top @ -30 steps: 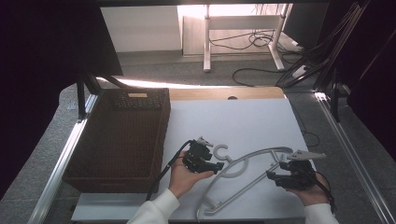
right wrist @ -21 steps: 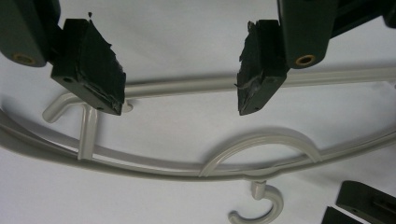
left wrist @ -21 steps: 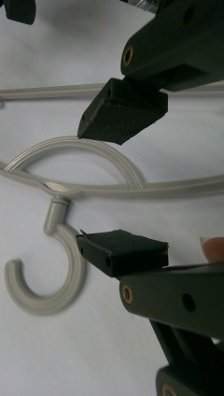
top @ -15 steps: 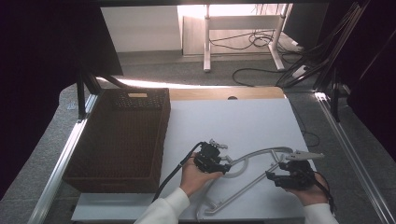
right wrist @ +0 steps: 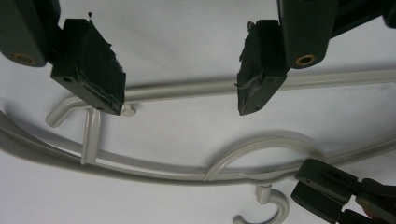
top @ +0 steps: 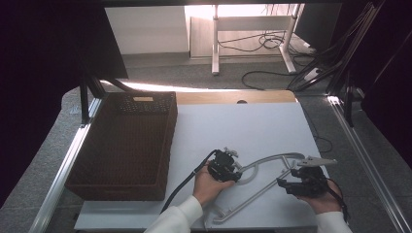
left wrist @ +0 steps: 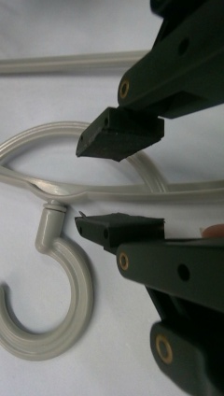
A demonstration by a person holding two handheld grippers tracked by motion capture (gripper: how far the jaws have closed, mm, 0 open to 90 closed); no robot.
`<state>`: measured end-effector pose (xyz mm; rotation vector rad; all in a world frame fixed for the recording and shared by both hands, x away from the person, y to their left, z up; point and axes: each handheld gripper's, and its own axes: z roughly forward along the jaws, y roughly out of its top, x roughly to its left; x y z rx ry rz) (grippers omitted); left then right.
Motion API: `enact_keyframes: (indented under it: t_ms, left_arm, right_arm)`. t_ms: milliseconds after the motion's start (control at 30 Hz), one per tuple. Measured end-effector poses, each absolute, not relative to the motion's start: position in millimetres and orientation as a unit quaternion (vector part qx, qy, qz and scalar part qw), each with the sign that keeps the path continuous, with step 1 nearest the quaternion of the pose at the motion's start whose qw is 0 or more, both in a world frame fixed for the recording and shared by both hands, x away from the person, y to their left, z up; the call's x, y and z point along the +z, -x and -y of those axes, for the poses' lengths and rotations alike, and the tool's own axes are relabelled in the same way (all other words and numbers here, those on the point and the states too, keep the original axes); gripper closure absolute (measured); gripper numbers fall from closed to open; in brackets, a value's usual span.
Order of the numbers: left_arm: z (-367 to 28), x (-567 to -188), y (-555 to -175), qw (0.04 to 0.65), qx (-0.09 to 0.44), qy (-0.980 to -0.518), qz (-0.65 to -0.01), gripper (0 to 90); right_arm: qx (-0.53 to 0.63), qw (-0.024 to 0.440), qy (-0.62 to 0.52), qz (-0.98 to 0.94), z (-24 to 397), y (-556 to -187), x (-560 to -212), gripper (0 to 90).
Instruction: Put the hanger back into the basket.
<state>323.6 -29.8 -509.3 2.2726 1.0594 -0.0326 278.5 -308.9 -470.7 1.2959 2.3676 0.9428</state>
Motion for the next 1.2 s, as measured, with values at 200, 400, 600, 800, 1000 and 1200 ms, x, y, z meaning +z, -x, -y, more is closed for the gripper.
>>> enact_keyframes:
  t_ms: [200,400,600,800,1000,1200]
  left_arm:
    - [37.5,-513.8,-319.4,0.3,0.005,-0.869,-0.394,69.4]
    - [40.0,-516.1,-316.3,0.289,0.033,-0.874,-0.39,77.6]
    - [40.7,-515.7,-316.9,0.285,0.035,-0.875,-0.389,81.0]
    - [40.3,-515.1,-318.4,0.285,0.029,-0.875,-0.392,81.9]
    - [37.2,-514.9,-321.8,0.29,0.01,-0.867,-0.404,82.4]
    - [33.9,-511.9,-323.0,0.299,0.003,-0.865,-0.404,82.6]
  right_arm:
    - [0.326,0.142,-0.45,-0.819,309.7,-278.1,-470.0,33.1]
    - [0.327,0.144,-0.454,-0.816,311.5,-278.2,-468.9,33.0]
    - [0.33,0.141,-0.457,-0.814,311.9,-278.2,-469.0,32.9]
    - [0.33,0.143,-0.462,-0.811,313.9,-278.7,-469.2,32.9]
    - [0.332,0.147,-0.468,-0.805,317.7,-278.5,-467.4,32.9]
    - [0.339,0.157,-0.48,-0.794,326.7,-277.7,-463.4,32.9]
